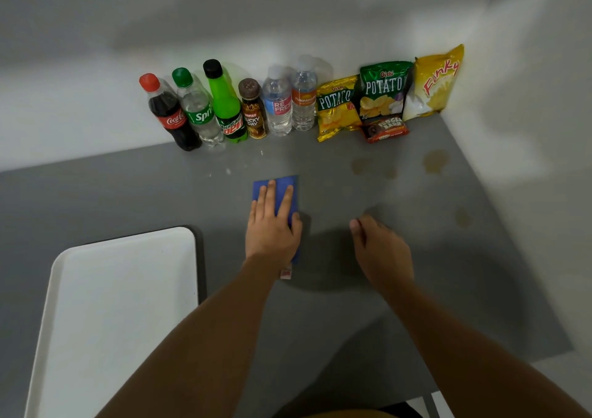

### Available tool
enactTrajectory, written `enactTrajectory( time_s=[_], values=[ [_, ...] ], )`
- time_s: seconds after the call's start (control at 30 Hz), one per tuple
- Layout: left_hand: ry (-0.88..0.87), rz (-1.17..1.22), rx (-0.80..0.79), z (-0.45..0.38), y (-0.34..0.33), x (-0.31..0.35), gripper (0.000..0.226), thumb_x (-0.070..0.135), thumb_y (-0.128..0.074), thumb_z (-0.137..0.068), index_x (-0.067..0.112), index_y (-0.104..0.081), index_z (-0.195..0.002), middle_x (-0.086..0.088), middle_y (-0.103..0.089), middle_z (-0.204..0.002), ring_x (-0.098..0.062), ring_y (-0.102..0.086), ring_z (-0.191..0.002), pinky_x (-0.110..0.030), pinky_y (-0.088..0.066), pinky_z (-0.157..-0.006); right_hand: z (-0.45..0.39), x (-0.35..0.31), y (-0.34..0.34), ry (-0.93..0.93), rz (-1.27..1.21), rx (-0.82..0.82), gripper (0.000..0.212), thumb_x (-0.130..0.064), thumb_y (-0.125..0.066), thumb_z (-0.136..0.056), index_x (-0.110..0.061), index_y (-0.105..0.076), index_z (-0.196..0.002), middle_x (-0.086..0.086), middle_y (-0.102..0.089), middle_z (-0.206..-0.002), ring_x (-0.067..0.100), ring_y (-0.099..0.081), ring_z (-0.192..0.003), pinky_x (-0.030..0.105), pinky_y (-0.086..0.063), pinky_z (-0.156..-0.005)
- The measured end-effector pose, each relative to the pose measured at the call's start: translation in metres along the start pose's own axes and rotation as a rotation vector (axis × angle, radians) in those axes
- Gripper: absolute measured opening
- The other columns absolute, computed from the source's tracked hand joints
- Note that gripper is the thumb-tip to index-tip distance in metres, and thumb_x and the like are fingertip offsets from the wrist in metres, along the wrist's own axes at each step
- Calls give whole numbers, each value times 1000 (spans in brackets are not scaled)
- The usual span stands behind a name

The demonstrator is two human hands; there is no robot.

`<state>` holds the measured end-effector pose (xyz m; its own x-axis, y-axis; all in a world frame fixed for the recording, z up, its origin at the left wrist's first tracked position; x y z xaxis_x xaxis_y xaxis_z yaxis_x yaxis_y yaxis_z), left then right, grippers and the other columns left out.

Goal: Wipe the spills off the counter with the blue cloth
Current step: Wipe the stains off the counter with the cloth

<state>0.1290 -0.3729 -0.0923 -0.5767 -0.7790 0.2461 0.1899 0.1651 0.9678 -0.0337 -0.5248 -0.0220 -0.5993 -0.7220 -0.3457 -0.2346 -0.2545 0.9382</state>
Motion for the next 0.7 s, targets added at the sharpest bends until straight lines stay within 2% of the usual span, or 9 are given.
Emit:
enactTrajectory(
  time_s=[0.13, 0.27, 0.37, 0.7],
  values=[
    [84, 9, 25, -4, 13, -45, 65, 51, -23, -102, 31, -8, -161, -7, -5, -170, -28, -5, -156, -44, -7, -127, -1, -2, -1, 8, -3, -13, 33, -40, -40, -106, -16, -61, -99, 10, -69, -92, 39, -65, -80, 40, -49, -62],
    [206, -1, 33, -23, 26, -89, 65, 51, -24, -102, 31, -8, -162, -8, -3, -170, -31, -3, -156, -46, -8, -127, -1, 5, -2, 3, 4, 2, 34, -39, -42, -106, -15, -59, -91, 10, -68, -86, 38, -65, -75, 36, -40, -56],
    [270, 9, 13, -41, 32, -114, 65, 52, -21, -102, 32, -4, -161, -8, 0, -170, -30, 1, -157, -46, -4, -127, -1, 8, -3, -12, 19, -9, 35, -41, -40, -106, -15, -58, -91, 9, -68, -88, 38, -66, -77, 38, -45, -58],
    [190, -4, -3, -68, 30, -92, 68, 52, -14, -98, 31, -3, -161, -9, -2, -170, -29, 0, -157, -46, -4, -127, -9, -3, -4, -2, 14, 14, 35, -42, -41, -106, -15, -56, -89, 10, -67, -87, 39, -65, -78, 39, -45, -58]
  ],
)
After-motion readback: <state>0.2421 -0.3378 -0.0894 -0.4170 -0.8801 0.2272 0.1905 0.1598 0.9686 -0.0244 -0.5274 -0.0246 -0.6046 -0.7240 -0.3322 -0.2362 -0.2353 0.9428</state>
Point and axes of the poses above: each hand's wrist, its own z-axis away from the middle knuckle, its own y-axis out of the back of the hand, x = y × z, the point moved 5 cm from there along -z, towards the middle knuckle
